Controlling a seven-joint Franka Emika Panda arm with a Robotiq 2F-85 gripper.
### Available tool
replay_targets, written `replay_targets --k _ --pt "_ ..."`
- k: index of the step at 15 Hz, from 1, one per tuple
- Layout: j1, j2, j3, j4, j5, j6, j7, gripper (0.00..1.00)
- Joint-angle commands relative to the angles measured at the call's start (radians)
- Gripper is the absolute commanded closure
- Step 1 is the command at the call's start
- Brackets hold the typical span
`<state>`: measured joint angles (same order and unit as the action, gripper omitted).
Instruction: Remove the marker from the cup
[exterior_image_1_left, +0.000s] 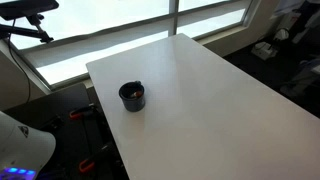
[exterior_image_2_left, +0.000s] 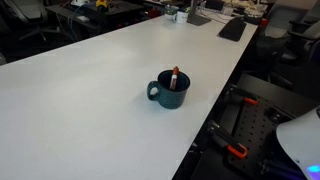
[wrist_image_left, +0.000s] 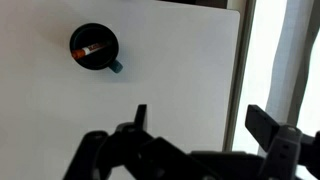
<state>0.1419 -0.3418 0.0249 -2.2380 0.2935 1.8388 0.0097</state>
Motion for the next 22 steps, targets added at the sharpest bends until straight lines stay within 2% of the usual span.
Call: replay_targets --k 1,7,11,16,20,22 --pt "-0.018 0.000 0.016 0.002 0.005 -0.004 -0.004 0.00" --pt "-0.035 0.000 0.012 -0.032 -0.032 0.005 -0.013 0.00" --pt "-0.073 0.003 0.000 -0.091 -0.078 0.029 -0.011 0.00" --pt "-0.127 0.006 -0.026 -0.206 -0.143 0.119 -0.014 0.00" --pt "-0.158 0.027 -0.059 -0.284 -0.149 0.208 -0.024 0.00" --pt "-0.154 0.031 -0.057 -0.268 -0.142 0.183 -0.011 0.00"
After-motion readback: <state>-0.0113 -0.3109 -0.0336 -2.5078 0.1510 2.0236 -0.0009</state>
